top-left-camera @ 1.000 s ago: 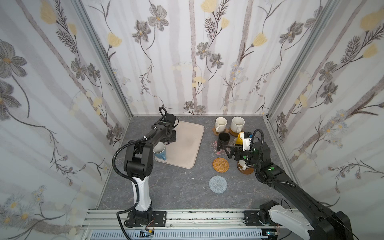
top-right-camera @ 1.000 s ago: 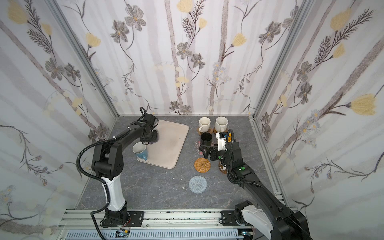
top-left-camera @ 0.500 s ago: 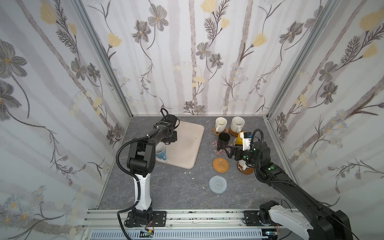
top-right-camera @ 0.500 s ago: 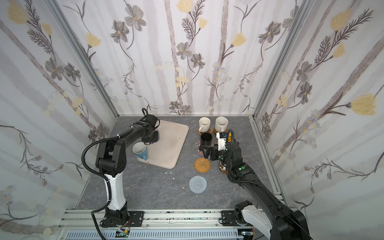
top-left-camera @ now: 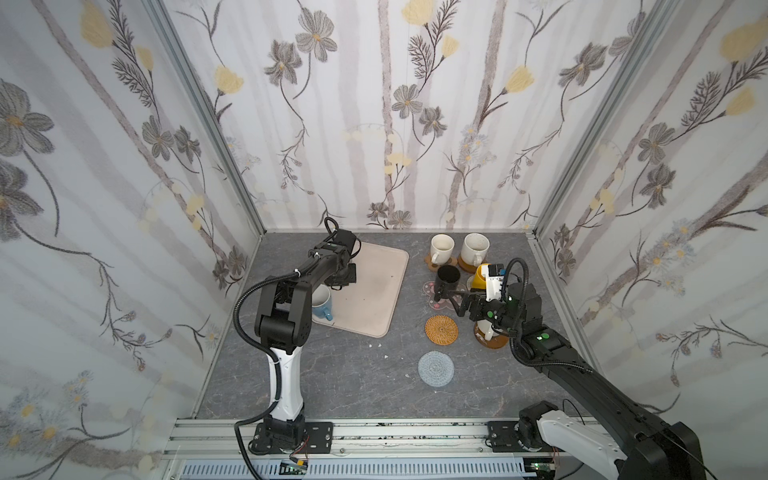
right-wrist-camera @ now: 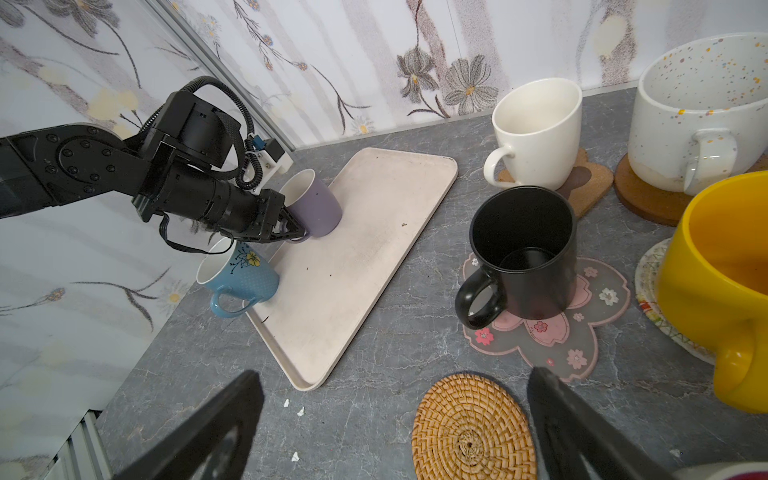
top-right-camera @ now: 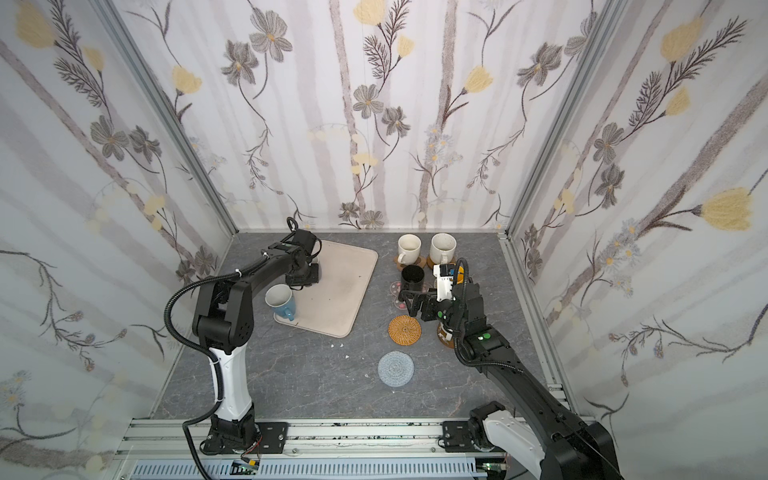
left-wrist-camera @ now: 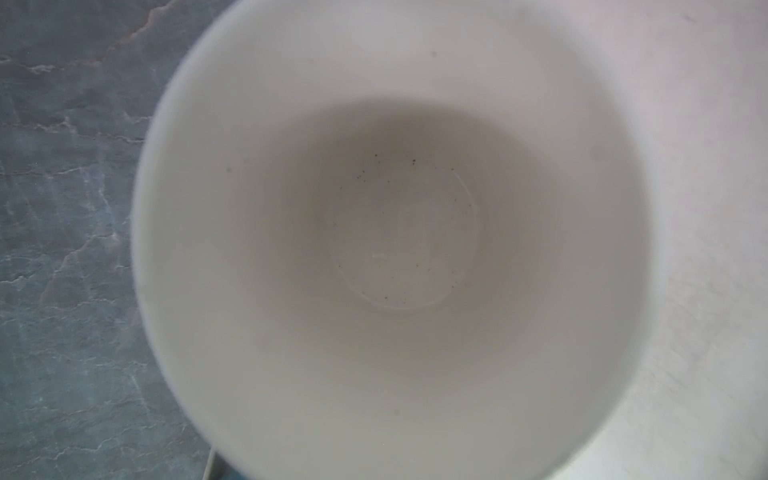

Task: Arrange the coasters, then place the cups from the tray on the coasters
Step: 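Lower the left gripper onto the lavender mug rim and close it, then lift the lavender mug off the tray with the left gripper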

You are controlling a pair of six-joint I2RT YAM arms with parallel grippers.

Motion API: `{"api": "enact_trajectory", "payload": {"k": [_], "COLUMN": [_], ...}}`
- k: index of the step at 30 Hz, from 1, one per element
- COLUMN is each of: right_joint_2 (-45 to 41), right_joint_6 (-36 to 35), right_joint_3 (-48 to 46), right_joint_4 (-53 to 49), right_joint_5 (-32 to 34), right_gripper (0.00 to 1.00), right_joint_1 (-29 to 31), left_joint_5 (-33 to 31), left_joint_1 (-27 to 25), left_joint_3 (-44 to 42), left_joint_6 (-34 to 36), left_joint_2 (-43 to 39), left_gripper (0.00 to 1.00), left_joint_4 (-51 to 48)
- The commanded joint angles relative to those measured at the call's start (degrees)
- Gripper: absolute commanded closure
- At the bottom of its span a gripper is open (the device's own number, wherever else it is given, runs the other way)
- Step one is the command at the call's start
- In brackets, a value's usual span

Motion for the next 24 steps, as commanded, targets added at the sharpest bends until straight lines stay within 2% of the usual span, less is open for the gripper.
{"api": "enact_trajectory", "payload": {"k": [1, 9, 18, 24], "right_joint_2": [-0.05, -0.18, -3.97, -6.42], "right_joint_6": [0.09, -0.08, -0.32, 0.18], "right_joint_3": [0.07, 0.12, -1.71, -2.68], "right_joint_4": [2.34, 2.17, 2.77, 3.14], "right_joint_5": [-0.13, 2.45, 6.61, 6.06], "right_gripper": [0.00, 0.00, 0.00, 0.00], "right_joint_1": [-0.14, -1.52, -4.93, -7.16], "left_joint_5": [-0.21, 1.62, 0.81, -0.26], "left_joint_1": [-0.42, -3.09, -12.92, -19.93], "left_joint_3": [0.04, -0.49, -3.23, -6.42], "left_joint_6": [0.91, 2.64, 4.97, 4.77], "left_joint_2": [-2.07, -7.61, -15.06, -19.60], "left_gripper": [1.00, 1.00, 1.00, 1.00], "left_joint_4": [0.57, 0.40, 0.06, 0.16]}}
